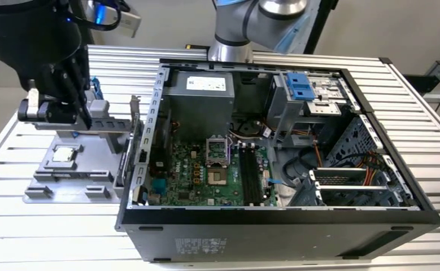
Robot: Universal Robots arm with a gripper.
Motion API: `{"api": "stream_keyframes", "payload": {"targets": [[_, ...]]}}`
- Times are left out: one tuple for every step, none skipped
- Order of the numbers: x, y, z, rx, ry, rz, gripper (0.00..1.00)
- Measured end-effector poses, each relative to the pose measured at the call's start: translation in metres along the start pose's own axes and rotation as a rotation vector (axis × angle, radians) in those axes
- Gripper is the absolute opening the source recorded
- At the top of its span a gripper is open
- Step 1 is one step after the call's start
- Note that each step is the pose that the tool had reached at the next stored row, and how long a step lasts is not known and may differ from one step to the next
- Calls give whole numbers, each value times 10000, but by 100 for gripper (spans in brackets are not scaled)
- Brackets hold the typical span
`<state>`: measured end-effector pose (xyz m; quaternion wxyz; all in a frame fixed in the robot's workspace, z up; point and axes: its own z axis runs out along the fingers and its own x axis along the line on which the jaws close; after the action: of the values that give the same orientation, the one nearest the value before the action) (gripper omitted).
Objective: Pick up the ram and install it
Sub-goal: 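Pick up the ram and move it above insertion slot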
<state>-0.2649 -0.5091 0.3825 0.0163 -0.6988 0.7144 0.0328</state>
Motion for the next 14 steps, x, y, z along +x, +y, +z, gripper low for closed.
{"api": "stream_keyframes", "payload": {"targets": [[0, -21, 0, 0, 0, 0, 0], [-1, -44, -1, 0, 0, 0, 0], [-1, -67, -2, 0, 1, 0, 0], [-2, -91, -2, 0, 0, 0, 0], [-2, -115, -2, 0, 0, 0, 0], [-3, -139, -3, 0, 0, -1, 0], [-3, -164, -4, 0, 0, 0, 0], [-4, -187, -4, 0, 0, -1, 0], [-5, -209, -4, 1, -1, 0, 0], [-5, -229, -5, 0, 0, 0, 0], [-5, -247, -5, 1, 0, 0, 0], [-6, -264, -6, 0, 0, 0, 0], [-6, -281, -6, 0, 0, 0, 0], [-7, -296, -7, 0, 0, -1, 0]]}}
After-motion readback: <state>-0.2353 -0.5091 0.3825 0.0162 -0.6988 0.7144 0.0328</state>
